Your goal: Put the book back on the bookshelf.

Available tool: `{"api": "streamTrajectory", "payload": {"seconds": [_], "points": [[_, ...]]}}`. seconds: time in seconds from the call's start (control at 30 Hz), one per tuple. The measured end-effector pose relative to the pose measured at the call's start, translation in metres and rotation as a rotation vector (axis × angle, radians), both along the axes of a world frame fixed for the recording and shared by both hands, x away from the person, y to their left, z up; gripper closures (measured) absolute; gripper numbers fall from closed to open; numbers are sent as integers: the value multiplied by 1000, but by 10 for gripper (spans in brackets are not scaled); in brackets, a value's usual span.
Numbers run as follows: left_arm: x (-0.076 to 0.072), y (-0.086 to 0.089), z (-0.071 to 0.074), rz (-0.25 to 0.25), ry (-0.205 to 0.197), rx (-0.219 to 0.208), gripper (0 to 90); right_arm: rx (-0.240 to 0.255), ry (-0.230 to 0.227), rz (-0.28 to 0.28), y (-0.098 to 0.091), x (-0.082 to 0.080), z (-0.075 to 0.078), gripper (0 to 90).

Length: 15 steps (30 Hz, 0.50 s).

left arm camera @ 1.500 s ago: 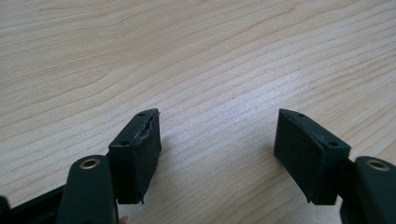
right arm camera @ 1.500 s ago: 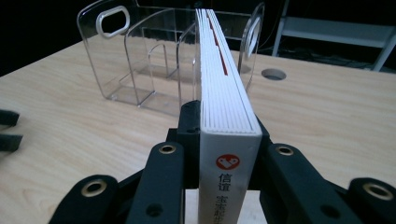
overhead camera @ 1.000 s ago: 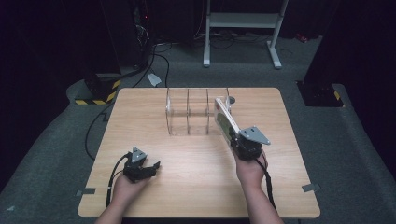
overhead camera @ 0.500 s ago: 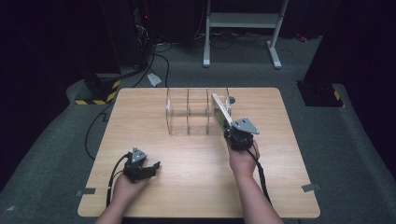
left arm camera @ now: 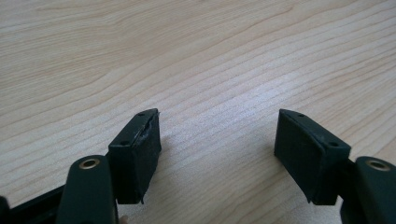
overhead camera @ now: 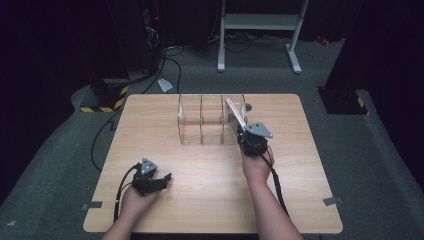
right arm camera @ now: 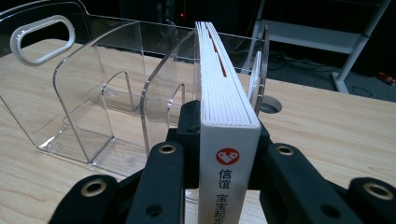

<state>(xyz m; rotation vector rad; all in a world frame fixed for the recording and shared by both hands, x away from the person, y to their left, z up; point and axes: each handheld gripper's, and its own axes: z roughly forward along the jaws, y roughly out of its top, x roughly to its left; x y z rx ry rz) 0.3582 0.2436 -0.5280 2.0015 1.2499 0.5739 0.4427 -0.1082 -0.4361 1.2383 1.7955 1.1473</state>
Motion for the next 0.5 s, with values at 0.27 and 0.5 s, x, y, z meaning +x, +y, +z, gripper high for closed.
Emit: {"api": "streamTrajectory", "payload": {"seconds": [0.27,0.5], "points": [[0,0,0,0,0,0,315,4,-4,-12,2,6,-5,753],[0,0,0,0,0,0,315,12,-4,-19,3,11,-9,752]]}}
